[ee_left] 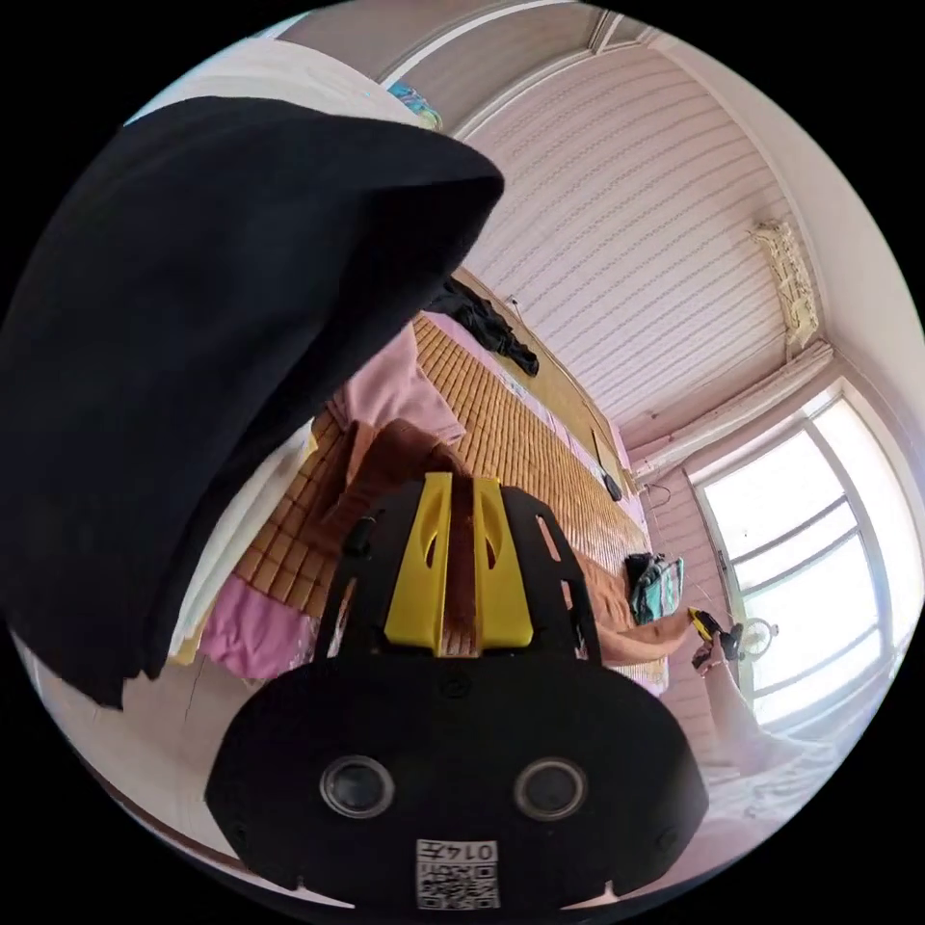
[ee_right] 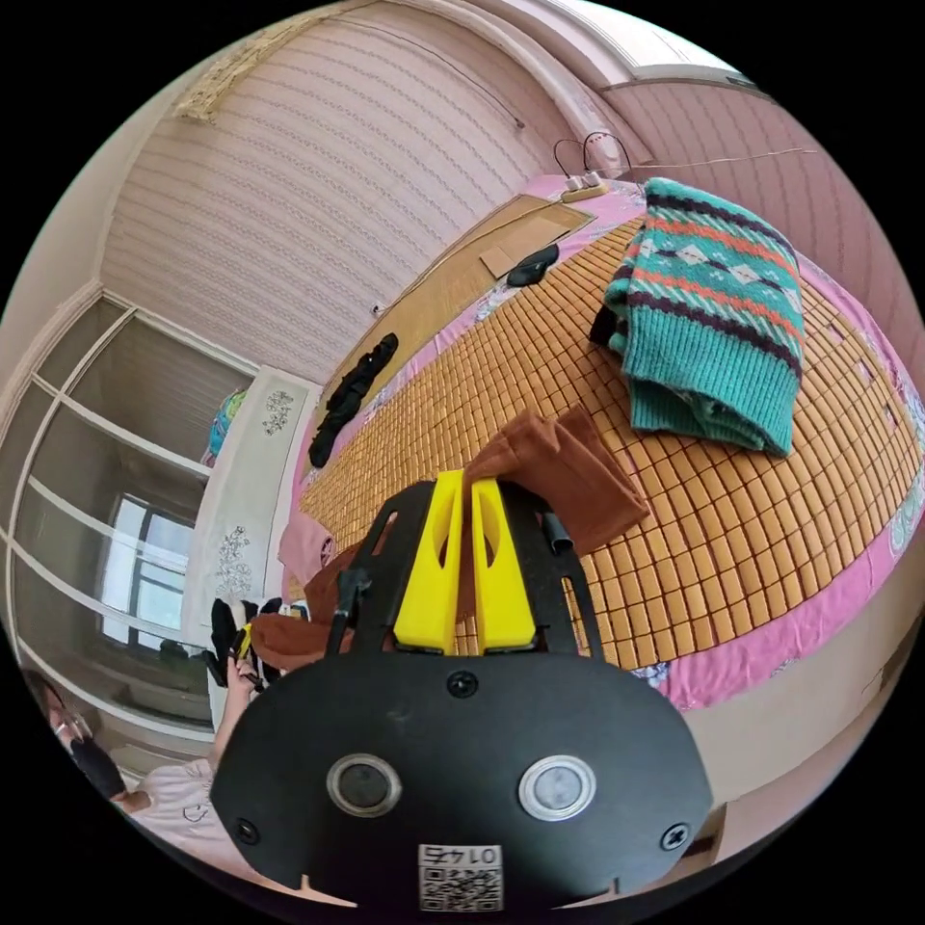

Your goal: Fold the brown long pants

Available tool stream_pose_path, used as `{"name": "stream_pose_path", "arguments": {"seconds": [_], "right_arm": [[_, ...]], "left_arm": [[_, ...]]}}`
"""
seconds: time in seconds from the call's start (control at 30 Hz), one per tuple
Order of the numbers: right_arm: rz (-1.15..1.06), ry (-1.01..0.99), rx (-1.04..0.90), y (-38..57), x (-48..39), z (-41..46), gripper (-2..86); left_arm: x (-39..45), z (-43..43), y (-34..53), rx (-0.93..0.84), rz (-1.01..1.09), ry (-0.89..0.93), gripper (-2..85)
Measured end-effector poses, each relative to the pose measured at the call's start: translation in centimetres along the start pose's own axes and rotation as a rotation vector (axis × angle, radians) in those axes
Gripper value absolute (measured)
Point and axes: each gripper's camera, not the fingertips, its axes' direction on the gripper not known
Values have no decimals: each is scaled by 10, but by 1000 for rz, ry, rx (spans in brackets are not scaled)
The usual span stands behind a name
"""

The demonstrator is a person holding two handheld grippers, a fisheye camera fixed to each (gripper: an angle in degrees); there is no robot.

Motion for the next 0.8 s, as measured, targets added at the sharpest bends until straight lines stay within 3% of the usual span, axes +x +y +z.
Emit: {"name": "stream_pose_path", "arguments": {"seconds": [0.17,0.37,0.5,0.6,0.8], "right_arm": [[151,55,-28,0,20,41,79],[235,63,-138,51,80,81,87],[361,-40,-78,68,109,89,91],[381,-46,-52,66,112,98,90],[403,-45,-55,56,108,123,50]], "left_arm": [[-19,22,-5,7,-160,48,98],[-53,55,52,-149,-171,-179,129],[-80,83,76,-240,-318,-117,153],[-82,99,77,-205,-379,7,163],[-70,142,71,-286,-430,102,128]]}}
